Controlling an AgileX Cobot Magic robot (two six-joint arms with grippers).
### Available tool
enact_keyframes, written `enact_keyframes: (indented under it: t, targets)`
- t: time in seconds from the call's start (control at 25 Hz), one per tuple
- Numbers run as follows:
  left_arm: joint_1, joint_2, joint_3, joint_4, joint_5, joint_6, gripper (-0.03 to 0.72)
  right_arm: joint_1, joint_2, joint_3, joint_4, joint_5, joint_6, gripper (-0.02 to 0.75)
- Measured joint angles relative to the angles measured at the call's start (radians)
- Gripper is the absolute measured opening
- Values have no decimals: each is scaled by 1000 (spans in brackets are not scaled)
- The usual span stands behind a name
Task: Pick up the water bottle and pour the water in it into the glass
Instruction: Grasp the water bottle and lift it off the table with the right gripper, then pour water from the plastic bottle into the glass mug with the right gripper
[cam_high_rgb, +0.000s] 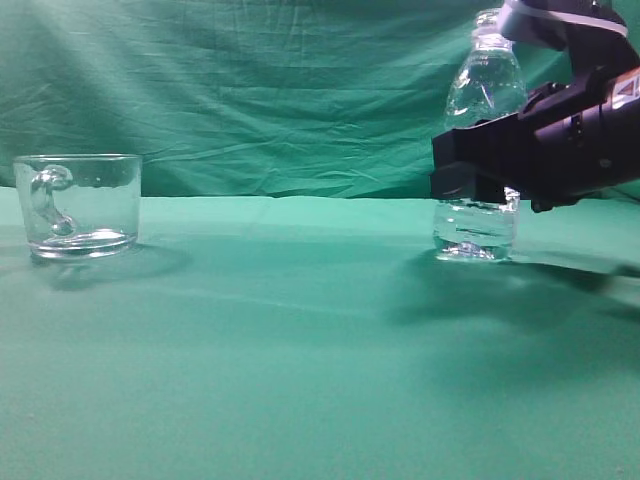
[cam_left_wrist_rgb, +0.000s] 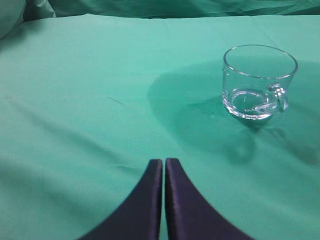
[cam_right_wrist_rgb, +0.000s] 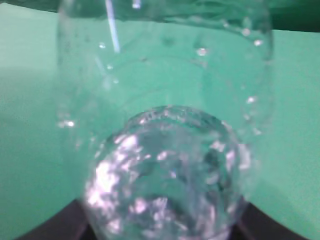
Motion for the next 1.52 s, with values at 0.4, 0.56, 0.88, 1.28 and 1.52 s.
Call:
enact_keyframes:
  t: [0.4,0.56,0.88,1.28,1.52]
  targets:
    - [0,0,0,0,0,0,0,0,-34,0,-31,34,-11,334]
    - [0,0,0,0,0,0,0,0,-163,-45,-109,171,10,334]
    - [0,0,0,0,0,0,0,51,-294,-346,-510,719,255,287]
    - [0,0,0,0,0,0,0,319,-167,-712,-757,1187,276,298]
    - [0,0,0,0,0,0,0,401,-8,-852,-878,1304,254,298]
